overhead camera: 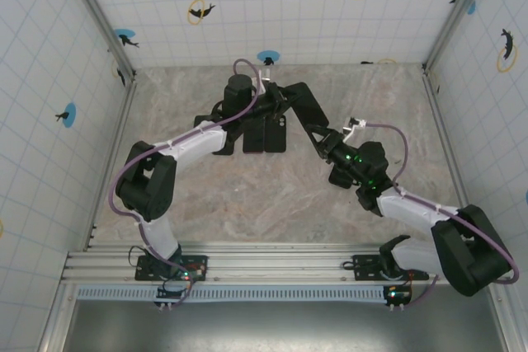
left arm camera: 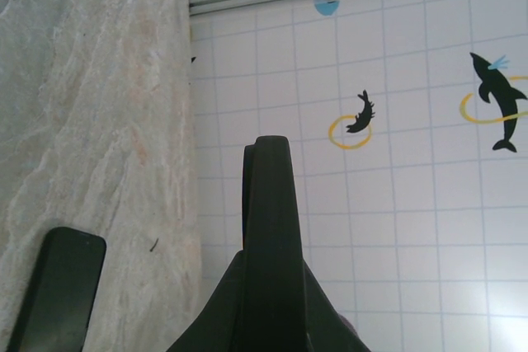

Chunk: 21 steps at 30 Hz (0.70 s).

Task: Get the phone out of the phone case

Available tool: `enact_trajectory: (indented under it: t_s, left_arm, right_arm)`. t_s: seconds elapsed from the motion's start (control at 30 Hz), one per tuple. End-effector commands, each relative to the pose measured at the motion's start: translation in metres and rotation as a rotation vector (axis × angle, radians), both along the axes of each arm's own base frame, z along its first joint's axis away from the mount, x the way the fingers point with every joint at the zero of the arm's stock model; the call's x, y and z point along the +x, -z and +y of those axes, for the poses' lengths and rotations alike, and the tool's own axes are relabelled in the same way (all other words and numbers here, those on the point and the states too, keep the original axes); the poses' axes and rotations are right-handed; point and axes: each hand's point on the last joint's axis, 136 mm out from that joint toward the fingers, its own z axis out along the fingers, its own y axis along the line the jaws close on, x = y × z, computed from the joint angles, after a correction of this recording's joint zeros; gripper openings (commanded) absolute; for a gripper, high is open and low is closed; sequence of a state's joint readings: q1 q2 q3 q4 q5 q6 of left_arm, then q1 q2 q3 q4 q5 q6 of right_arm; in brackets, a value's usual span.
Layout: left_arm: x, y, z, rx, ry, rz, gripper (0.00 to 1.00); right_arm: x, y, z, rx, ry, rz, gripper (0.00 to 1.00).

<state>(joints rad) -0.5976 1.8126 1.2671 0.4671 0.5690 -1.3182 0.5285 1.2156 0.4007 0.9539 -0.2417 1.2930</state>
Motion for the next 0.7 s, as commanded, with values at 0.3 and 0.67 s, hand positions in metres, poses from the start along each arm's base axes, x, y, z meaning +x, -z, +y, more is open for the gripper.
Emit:
enact_trajectory:
  t_s: [0.3,0.67]
  left_arm:
    - [-0.019,-0.044,-0.002,-0.126,0.015,-0.048,0.09]
    - [-0.033,-0.075,-0.001,-0.24,0.036,-0.027,0.07]
  right_arm:
    - [0.004,-0.033,0.005,-0.005,-0.001,-0.142,0.14]
    - [0.009,-0.017,0.004,-0.193,-0.012,-0.194,0.11]
